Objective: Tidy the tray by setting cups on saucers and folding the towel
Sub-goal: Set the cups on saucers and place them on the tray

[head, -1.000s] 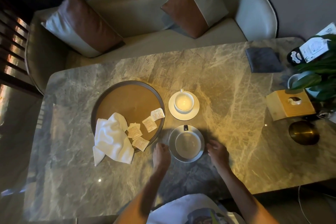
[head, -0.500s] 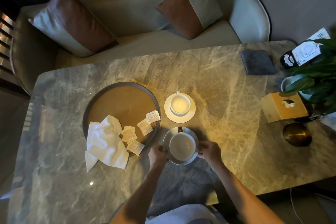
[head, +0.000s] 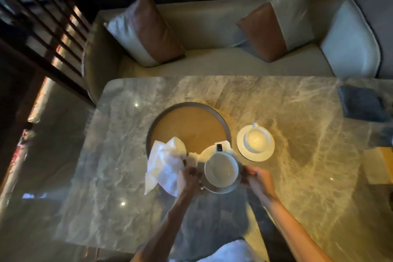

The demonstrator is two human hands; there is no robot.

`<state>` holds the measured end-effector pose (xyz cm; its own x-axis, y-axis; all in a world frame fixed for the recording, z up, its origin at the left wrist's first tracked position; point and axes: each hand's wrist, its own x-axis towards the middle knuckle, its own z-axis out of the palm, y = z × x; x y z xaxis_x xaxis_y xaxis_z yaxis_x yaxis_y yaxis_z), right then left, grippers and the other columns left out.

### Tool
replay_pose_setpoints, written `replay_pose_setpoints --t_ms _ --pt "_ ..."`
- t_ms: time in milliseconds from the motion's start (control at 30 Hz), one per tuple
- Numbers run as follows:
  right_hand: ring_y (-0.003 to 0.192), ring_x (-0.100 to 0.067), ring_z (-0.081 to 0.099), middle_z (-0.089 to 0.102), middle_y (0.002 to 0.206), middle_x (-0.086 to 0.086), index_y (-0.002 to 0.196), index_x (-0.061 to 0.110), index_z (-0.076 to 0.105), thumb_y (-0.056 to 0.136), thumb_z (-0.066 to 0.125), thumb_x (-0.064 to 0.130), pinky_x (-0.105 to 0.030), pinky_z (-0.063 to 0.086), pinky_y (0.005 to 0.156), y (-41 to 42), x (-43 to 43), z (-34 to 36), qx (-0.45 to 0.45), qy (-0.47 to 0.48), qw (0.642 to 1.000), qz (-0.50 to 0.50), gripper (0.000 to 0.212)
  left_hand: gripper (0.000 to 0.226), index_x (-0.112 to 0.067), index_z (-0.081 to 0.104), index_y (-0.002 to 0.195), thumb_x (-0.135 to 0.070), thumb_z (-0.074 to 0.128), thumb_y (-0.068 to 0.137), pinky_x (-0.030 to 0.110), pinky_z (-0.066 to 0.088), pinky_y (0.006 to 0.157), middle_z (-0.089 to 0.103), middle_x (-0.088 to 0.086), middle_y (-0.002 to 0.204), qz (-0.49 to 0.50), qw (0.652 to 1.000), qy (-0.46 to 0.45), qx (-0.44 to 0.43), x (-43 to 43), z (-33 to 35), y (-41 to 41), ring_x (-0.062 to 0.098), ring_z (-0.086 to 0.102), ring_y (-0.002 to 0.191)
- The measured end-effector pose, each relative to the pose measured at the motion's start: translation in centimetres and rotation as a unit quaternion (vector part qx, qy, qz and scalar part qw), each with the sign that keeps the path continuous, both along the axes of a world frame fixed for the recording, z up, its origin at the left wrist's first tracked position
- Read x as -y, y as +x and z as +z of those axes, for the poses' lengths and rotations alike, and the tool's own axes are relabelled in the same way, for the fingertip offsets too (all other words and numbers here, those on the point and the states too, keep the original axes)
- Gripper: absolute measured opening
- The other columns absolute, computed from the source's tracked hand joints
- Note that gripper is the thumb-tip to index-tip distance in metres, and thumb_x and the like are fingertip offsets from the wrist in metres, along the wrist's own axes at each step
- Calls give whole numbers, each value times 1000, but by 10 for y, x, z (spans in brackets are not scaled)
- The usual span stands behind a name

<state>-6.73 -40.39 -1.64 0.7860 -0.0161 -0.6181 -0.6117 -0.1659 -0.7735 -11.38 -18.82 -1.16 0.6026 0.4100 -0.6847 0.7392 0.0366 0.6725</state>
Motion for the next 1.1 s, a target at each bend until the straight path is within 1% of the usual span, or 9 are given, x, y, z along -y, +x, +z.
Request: replay_pose_setpoints --t_ms 67,133,200,300,400,567,633,767,1100 --pt "73 -34 66 63 72 -25 78 -20 60 87 54 -13 -46 62 72 21 -32 4 6 -13 1000 17 13 18 5 65 70 7 52 83 64 57 69 64 23 75 17 1000 -11 13 -29 7 13 42 67 75" --pt "72 -33 70 69 77 -27 75 -7 71 84 60 -9 -43 63 68 44 -65 8 -3 -28 999 16 15 16 15 62 78 3 51 83 57 60 70 61 23 76 32 999 -19 27 -58 12 28 34 63 73" --pt "68 -24 69 73 75 -13 73 14 76 83 64 -7 -41 63 65 68 -97 8 -3 -48 999 23 26 13 9 62 75 6 54 84 41 61 58 55 16 71 63 997 -29 31 -88 17 45 26 58 65" --pt "66 -20 67 71 77 -9 86 7 76 84 67 -5 -34 61 61 100 -140 2 3 -58 997 45 16 30 -9 66 53 5 67 79 35 61 52 60 9 59 89 996 2 28 -130 17 70 21 64 54" --pt "77 -20 71 71 84 -7 84 15 72 87 67 -1 -26 61 60 124 -177 -5 -4 -55 997 56 17 34 -19 71 55 6 67 77 27 58 46 67 9 59 100 995 18 22 -164 9 92 13 68 46" --pt "73 -21 71 72 83 -8 80 18 70 89 65 1 -17 54 48 149 -215 -19 -9 -88 994 59 20 12 6 70 69 2 61 76 44 63 56 65 16 65 74 997 36 -9 -197 -16 117 34 72 61" --pt "76 -22 71 71 86 -9 79 19 68 91 64 1 -19 56 51 152 -220 -28 -14 -102 993 64 22 13 6 70 71 -2 61 76 47 61 59 63 14 63 58 997 50 -21 -200 -24 122 31 65 57" --pt "82 -23 71 71 90 -7 82 18 70 90 65 1 -20 58 56 152 -222 -43 -18 -103 993 53 20 15 -3 72 69 -9 61 77 28 50 59 73 14 69 35 996 65 -47 -201 -36 123 24 58 61" --pt "79 -16 72 74 90 3 81 31 71 89 68 9 -19 59 59 145 -219 -62 0 -86 995 43 24 26 1 58 66 -23 48 66 30 34 58 49 6 60 23 991 118 -52 -193 -48 122 22 33 66"
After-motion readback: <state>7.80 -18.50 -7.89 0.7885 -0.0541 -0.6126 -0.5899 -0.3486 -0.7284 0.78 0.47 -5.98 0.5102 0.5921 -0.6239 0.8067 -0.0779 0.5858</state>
